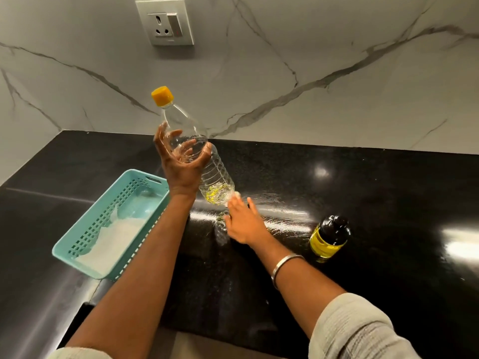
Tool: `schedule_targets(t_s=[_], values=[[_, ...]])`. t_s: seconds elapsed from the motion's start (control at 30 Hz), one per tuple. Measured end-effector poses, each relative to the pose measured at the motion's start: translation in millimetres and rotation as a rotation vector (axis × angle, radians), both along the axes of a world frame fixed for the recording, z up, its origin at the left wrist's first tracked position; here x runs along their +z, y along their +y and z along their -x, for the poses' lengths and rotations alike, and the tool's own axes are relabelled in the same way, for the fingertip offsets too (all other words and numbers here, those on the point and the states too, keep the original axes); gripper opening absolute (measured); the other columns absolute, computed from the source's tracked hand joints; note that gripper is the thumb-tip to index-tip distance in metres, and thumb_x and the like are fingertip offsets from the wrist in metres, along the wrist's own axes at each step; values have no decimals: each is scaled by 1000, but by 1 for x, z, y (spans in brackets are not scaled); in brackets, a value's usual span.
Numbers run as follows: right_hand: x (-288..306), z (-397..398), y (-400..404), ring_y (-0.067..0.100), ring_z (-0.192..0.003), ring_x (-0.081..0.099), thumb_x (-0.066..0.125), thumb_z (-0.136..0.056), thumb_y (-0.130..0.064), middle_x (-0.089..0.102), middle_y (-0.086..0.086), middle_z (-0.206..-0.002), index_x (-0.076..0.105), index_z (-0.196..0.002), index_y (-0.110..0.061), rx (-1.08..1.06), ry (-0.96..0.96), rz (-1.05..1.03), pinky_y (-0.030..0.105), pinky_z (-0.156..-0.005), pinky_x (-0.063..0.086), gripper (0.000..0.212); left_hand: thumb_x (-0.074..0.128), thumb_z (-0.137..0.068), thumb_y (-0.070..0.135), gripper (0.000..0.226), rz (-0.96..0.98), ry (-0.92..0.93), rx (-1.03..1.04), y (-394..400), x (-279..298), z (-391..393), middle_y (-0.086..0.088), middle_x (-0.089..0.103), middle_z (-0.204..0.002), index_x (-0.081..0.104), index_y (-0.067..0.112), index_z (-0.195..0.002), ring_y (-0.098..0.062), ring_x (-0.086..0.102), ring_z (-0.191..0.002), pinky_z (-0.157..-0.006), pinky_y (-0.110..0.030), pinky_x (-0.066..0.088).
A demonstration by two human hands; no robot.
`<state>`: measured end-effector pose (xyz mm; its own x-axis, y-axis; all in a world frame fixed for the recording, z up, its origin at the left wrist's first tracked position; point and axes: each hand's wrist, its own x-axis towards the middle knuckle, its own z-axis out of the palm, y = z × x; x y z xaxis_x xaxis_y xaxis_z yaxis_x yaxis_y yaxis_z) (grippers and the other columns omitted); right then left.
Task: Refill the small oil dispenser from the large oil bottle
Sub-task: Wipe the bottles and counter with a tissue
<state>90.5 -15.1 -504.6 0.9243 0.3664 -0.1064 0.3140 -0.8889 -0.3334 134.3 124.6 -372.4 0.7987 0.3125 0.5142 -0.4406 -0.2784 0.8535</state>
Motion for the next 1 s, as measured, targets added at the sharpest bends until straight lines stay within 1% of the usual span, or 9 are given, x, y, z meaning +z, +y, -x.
schedule_targets(t_s=[0.1,0.27,0.33,0.43,0.53,0.73,0.8,0.9,1.0], values=[[-10,6,-21,21,-150,4,19,-102,-42,14,10,-161,16,-152,-6,-115,-92,60,44,-121,-5,63,81,-72,23,94,-16,8,-14,-3,1,-5,-20,42,-130,20,8,-143,-30,65,-102,-83,-40,58],[-9,-7,-55,26,-149,-7,16,-100,-48,-2,14,-161,5,-153,-3,-450,11,125,43,-121,-7,70,82,-72,26,94,-41,1,1,0,3,-8,-17,43,-131,21,15,-143,-34,62,-106,-83,-47,57],[-4,-18,-45,26,-149,-8,16,-99,-50,-3,14,-161,5,-153,-4,-419,46,113,44,-119,-10,72,82,-73,26,94,-49,-5,8,2,5,-7,-17,44,-130,21,14,-143,-34,63,-105,-82,-47,58],[-1,-19,-15,24,-148,-13,14,-99,-54,-6,11,-161,0,-153,-8,-202,64,101,42,-115,-15,72,82,-73,24,93,-42,-12,12,4,6,-9,-18,43,-130,20,13,-142,-33,63,-105,-83,-47,57],[-4,0,0,20,-148,-14,13,-100,-53,-9,7,-161,-2,-153,-10,-67,27,91,42,-118,-15,70,82,-72,28,92,-37,-4,6,0,4,-11,-16,42,-131,21,21,-140,-33,61,-108,-83,-47,57],[-16,28,-48,24,-149,-12,13,-100,-48,-7,12,-161,-2,-152,-4,-373,-63,122,38,-120,-10,70,83,-69,24,93,-38,42,-32,-29,-1,-10,-14,43,-133,22,26,-139,-23,62,-107,-85,-42,57],[-16,22,-64,26,-149,-6,18,-101,-43,-1,14,-161,5,-152,-1,-478,-77,98,40,-121,-3,67,84,-68,25,93,-53,57,-23,-37,-2,-9,-11,43,-133,24,29,-139,-22,60,-110,-87,-43,56],[-6,0,-74,28,-147,16,32,-98,-24,24,16,-157,24,-149,0,-542,-132,75,39,-120,11,56,82,-67,31,91,-109,68,10,-41,-3,-9,-1,46,-129,23,43,-134,-17,54,-111,-94,-52,48],[9,-15,-62,29,-123,46,39,-94,-3,50,15,-133,51,-130,0,-441,-156,89,37,-104,35,38,82,-67,34,90,-159,73,12,-36,-4,-11,-1,47,-130,21,51,-131,-23,52,-113,-95,-57,44]])
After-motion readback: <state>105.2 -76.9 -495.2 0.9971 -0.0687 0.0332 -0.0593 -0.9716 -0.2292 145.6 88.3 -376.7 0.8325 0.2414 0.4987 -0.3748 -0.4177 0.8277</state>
